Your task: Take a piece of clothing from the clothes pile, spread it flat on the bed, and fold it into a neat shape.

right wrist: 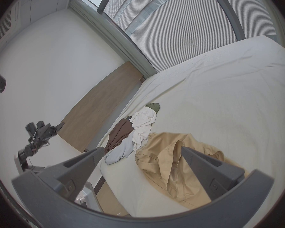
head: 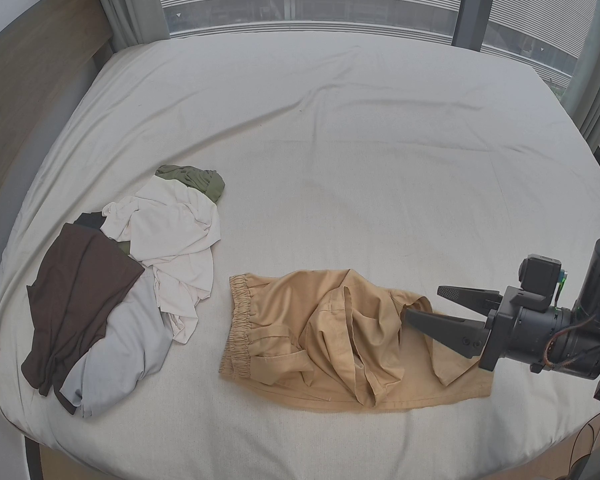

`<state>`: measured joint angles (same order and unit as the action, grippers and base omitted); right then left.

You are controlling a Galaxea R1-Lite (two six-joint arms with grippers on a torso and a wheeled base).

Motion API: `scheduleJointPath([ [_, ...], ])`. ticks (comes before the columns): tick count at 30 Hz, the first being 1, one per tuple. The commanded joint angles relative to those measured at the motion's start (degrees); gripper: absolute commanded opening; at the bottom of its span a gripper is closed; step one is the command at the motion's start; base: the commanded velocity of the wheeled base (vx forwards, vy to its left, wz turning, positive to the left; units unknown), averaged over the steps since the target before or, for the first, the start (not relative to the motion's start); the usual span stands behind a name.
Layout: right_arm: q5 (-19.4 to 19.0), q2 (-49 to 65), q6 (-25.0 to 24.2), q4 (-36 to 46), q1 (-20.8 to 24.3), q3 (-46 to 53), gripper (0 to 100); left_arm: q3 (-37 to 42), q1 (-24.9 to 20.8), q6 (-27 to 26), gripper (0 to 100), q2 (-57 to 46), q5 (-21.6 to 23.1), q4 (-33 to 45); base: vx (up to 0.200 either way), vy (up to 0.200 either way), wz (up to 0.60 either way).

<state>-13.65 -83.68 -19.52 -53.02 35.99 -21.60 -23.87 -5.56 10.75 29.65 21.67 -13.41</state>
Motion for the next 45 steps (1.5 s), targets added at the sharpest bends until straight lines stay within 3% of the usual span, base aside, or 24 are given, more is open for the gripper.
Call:
scheduleJointPath([
  [1, -1.0, -5.2, -0.9, -3.9, 0.3, 2.2, 100, -2.7, -2.4, 3.8, 100, 24.9, 9.1, -12.8, 0.0, 0.0, 0.0],
  [9, -1.0, -9.5, -0.9, -9.4, 0.2, 2.6, 100, -0.2, -4.4, 3.1, 100, 34.7, 15.3, -21.4, 0.0, 0.0, 0.0],
  [21, -1.0, -15.4, -1.3, -14.7, -0.3, 3.6, 100, 6.0, -4.9, 3.4, 100, 44.6, 16.3, -28.7, 0.0, 0.0, 0.0],
  [27, -0.8, -19.9, -1.3, -22.1, -0.8, 6.1, 100, 13.9, -6.7, 3.1, 100, 59.6, 18.2, -42.2, 0.0, 0.0, 0.0],
  [36, -0.7, -22.8, -1.5, -27.4, -0.8, 8.0, 100, 19.5, -7.3, 4.5, 100, 71.3, 17.6, -63.2, 0.0, 0.0, 0.0],
  [45, -0.9, -24.0, -1.5, -28.7, -0.7, 7.3, 100, 19.9, -11.5, 7.0, 100, 78.7, 15.2, -72.6, 0.0, 0.0, 0.0],
])
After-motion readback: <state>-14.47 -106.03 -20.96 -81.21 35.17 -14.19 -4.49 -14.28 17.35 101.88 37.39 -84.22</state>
